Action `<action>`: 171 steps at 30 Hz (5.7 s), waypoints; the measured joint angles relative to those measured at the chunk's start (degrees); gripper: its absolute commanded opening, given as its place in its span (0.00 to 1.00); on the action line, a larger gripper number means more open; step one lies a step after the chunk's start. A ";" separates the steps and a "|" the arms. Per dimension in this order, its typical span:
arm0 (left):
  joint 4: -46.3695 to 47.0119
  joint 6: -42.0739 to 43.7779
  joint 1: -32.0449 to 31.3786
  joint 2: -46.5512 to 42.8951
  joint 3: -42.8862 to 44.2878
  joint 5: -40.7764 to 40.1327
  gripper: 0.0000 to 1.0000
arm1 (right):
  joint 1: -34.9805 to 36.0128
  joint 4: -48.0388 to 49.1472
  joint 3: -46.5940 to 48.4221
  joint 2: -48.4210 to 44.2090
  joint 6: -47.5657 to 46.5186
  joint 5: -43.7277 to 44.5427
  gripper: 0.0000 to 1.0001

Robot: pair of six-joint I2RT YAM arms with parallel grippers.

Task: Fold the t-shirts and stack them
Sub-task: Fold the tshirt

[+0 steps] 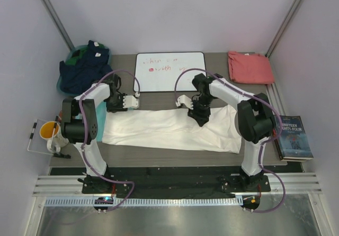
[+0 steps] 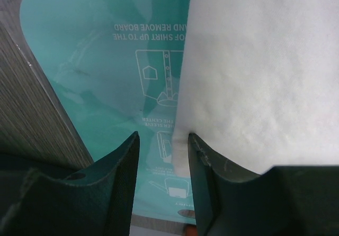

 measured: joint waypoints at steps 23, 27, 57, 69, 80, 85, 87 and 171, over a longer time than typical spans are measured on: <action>1.90 0.11 -0.42 0.39 -0.59 -0.61 0.41 | 1.57 -3.58 5.42 4.70 -1.73 -0.09 0.01; 2.89 0.04 -0.42 0.35 -1.22 -0.66 0.41 | 1.79 0.11 2.49 3.02 -0.28 1.92 0.01; 5.07 -0.76 -0.94 -0.81 -3.21 -1.75 0.40 | 2.71 5.77 -4.70 1.05 1.79 4.33 0.01; 5.53 0.28 -1.27 -0.94 -3.74 -1.95 0.40 | 8.63 2.97 -8.83 -5.81 3.17 2.21 0.01; 5.99 0.70 -1.31 -1.33 -4.20 -1.99 0.41 | 9.68 2.40 -9.14 -7.74 4.85 1.49 0.11; 6.36 0.72 -1.31 -1.33 -3.98 -1.97 0.50 | 8.57 7.41 -11.13 -8.83 7.52 8.57 0.01; 6.47 0.59 -1.31 -1.36 -3.85 -1.88 0.46 | 6.64 8.68 -11.39 -8.85 8.33 10.56 0.01; -3.02 -1.49 -2.69 1.03 2.56 2.19 0.17 | 0.09 70.53 51.95 50.51 10.84 36.52 0.01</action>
